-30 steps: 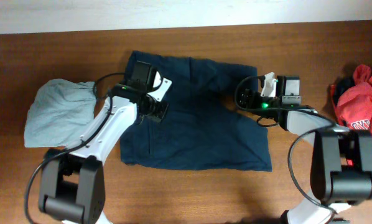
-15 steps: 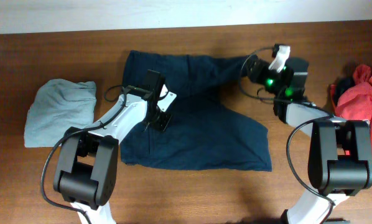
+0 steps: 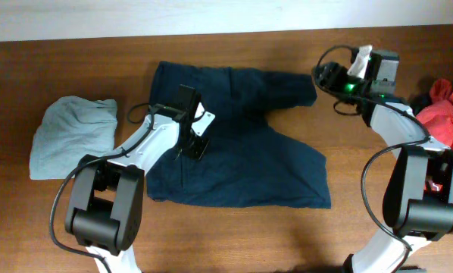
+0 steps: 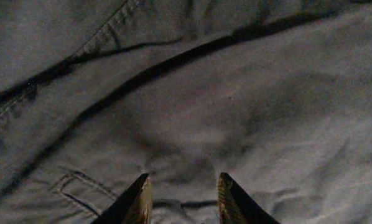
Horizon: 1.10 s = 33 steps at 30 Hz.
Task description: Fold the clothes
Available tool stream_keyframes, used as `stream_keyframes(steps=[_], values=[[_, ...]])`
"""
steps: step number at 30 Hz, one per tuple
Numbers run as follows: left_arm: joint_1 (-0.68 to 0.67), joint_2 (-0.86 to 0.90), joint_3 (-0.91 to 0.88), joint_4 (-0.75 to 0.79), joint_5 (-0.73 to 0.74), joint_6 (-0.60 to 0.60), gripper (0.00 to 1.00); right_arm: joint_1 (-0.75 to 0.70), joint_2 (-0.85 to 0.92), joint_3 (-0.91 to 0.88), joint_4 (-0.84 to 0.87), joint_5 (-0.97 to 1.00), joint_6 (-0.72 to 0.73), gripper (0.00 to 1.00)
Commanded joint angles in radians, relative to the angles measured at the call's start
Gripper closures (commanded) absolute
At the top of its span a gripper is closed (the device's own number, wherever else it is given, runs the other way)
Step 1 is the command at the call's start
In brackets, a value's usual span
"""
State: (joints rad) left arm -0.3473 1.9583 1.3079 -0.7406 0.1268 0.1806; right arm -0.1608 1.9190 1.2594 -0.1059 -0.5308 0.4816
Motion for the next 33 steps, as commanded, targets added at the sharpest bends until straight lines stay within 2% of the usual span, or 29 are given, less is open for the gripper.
stream_keyframes(steps=[1, 5, 9, 12, 16, 19, 23, 24, 26, 29, 33], values=[[0.002, 0.004, 0.1, -0.035, 0.004, 0.019, 0.66, 0.005, 0.001, 0.011, -0.096, -0.04, -0.088, 0.27], [0.009, -0.028, 0.271, -0.121, -0.068, 0.011, 0.6, 0.003, -0.003, 0.011, -0.155, -0.156, -0.218, 0.25], [0.04, -0.048, 0.392, -0.142, -0.203, 0.011, 0.4, 0.003, -0.015, 0.011, -0.214, -0.207, -0.273, 0.24], [0.098, -0.047, 0.411, -0.089, -0.217, 0.012, 0.29, 0.003, -0.036, 0.011, -0.286, -0.224, -0.331, 0.23], [0.208, -0.018, 0.411, -0.029, -0.045, 0.013, 0.28, 0.005, -0.098, 0.011, -0.409, -0.225, -0.441, 0.22], [0.255, 0.012, 0.412, -0.011, 0.084, 0.017, 0.28, 0.011, -0.128, 0.011, -0.465, -0.221, -0.449, 0.23], [0.262, 0.075, 0.411, -0.004, 0.121, 0.017, 0.28, 0.051, -0.132, 0.01, -0.552, -0.192, -0.369, 0.39], [0.258, 0.097, 0.411, -0.006, 0.121, 0.017, 0.28, 0.069, -0.132, 0.01, -0.578, -0.147, -0.337, 0.4], [0.245, 0.143, 0.412, -0.023, 0.121, 0.016, 0.3, 0.112, -0.132, 0.011, -0.585, -0.025, -0.304, 0.33], [0.23, 0.171, 0.411, -0.049, 0.121, 0.016, 0.33, 0.136, -0.132, 0.019, -0.539, 0.009, -0.304, 0.24], [0.212, 0.177, 0.411, -0.093, 0.121, 0.016, 0.33, 0.135, -0.132, 0.039, -0.504, 0.045, -0.303, 0.22]])
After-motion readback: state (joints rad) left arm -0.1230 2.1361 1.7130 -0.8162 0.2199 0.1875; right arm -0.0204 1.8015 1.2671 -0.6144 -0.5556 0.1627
